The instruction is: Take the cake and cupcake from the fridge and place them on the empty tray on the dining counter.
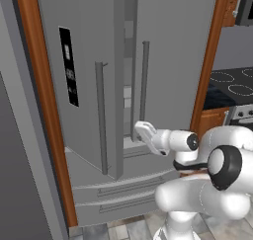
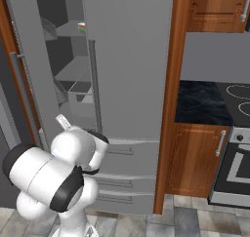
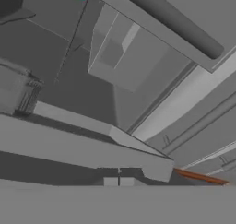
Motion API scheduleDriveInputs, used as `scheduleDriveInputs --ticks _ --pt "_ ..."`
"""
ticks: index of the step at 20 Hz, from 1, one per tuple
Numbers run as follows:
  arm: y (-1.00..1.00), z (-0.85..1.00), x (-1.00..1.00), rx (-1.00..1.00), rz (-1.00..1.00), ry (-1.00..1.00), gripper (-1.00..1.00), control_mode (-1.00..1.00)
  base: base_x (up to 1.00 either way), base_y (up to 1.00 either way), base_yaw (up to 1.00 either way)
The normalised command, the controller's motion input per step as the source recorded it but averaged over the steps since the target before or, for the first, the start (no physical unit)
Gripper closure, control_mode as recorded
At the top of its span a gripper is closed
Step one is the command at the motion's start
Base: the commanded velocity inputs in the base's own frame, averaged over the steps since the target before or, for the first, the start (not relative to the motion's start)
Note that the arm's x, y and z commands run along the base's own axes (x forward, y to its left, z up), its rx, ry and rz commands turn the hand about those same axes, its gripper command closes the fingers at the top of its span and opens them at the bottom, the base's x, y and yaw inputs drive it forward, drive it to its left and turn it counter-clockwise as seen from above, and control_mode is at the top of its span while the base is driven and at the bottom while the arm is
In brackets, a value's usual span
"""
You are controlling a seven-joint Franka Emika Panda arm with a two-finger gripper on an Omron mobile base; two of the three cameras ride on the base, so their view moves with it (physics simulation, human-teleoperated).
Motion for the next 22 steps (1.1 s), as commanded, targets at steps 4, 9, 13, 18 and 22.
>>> scheduleDriveInputs --ticks 4,9,13,18,22 --pt "-0.28 1.00 0.62 0.21 0.07 0.07 1.00 -1.00 0.00 0.00 0.00" --pt "-0.27 0.96 0.82 0.23 0.12 0.21 1.00 -1.00 0.00 0.00 0.00" --pt "-0.34 0.91 0.78 0.26 0.15 0.28 1.00 -1.00 0.00 0.00 0.00" --pt "-0.07 0.63 0.73 0.19 0.14 0.26 1.00 -1.00 0.00 0.00 0.00" --pt "-0.17 0.58 0.77 0.24 0.18 0.11 1.00 -1.00 0.00 0.00 0.00"
